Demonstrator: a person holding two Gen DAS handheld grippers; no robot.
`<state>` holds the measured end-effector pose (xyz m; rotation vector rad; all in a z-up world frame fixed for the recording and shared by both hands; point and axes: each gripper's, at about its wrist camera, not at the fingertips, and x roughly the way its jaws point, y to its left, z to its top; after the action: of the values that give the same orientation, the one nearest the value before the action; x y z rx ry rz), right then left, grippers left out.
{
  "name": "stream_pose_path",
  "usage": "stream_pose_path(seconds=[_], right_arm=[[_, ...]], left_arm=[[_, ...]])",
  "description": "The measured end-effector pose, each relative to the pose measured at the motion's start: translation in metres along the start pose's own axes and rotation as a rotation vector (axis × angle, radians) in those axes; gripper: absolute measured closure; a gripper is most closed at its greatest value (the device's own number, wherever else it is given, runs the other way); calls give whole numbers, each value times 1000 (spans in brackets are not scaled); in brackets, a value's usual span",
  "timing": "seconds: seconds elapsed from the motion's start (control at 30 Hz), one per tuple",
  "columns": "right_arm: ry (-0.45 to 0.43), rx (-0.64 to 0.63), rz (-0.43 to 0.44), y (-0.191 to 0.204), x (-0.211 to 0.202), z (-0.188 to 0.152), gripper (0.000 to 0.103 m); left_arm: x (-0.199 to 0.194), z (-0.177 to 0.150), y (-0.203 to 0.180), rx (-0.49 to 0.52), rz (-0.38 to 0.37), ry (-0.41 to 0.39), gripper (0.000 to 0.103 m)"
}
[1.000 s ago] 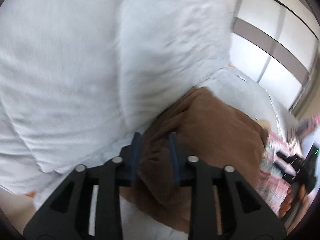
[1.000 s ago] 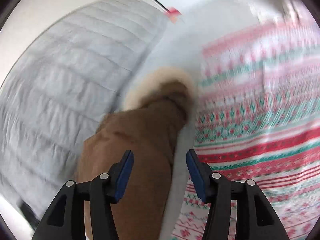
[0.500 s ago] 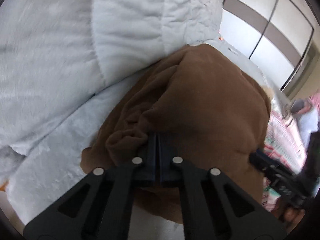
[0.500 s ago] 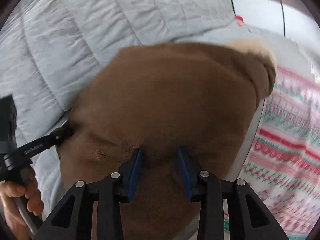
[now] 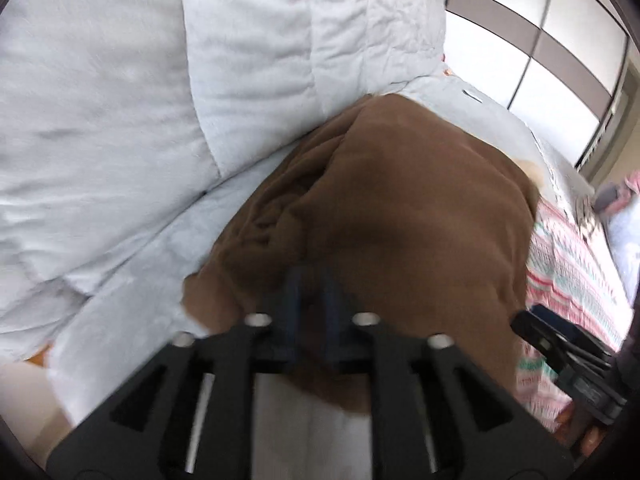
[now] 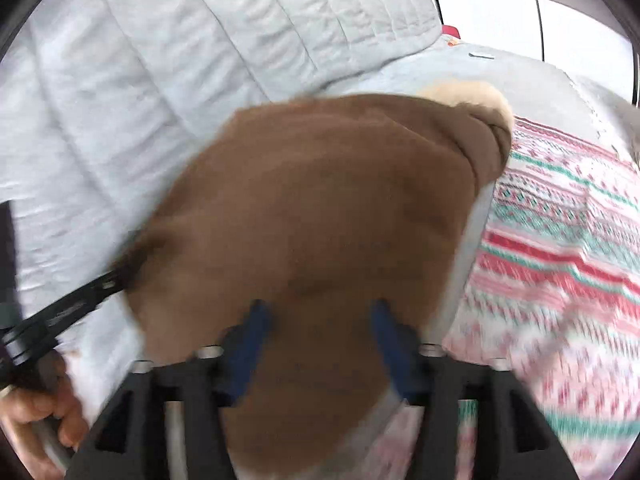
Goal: Fold large clothes
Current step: 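Lift the bundle with both tools and carry it toward the grey headboard, then lay the bundle on the grey blanket and open both tools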
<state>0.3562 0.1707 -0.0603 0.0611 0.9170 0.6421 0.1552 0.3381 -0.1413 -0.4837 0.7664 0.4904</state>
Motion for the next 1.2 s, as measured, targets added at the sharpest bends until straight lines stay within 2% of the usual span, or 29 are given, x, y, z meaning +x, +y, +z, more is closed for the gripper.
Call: stream_pose_path(seconds=[0.03,0.13,0.2,0.27,0.4,0.47,0.6,0.77,0.9,1.03,1.1,1.2], right_arm=[[-14,-8,20,3,-19,-11,29],[-38,-62,-24,9,-68,-41,27],[-45,-83,-18,10,-103,-66,26],[-51,-101,-4,20,-123,-82,24],[-33,-143,41,36,-168,-118,17],[-43,-167,35,42,-184,-132,15],[-98,-194,33,51,-222,-156,11],[-194,-232,12,62,-271,-174,6],[-212,-255,0,60,-288,-185,0],[-216,-237,-32,45,-294,-195,0],[-224,-223,-19,34,-298,-200,0],[-226,-208,-14,25,-302,-204,0]], left_arm=[[-11,-5,-4,12,16,-9,57],[-46,-21,-13,34,19,-7,54],[-78,-40,-15,40,38,-16,51],[-108,-65,-12,44,40,-29,32],[-176,-115,-20,123,19,-100,17],[-205,-140,-24,163,29,-132,2],[-236,-176,-27,166,36,-128,0],[-261,-201,-39,118,47,-173,0],[-274,-215,-55,120,65,-180,0],[-287,-227,-64,101,145,-208,0],[-290,-234,-68,86,201,-213,0],[-294,-243,-74,70,237,-207,0]])
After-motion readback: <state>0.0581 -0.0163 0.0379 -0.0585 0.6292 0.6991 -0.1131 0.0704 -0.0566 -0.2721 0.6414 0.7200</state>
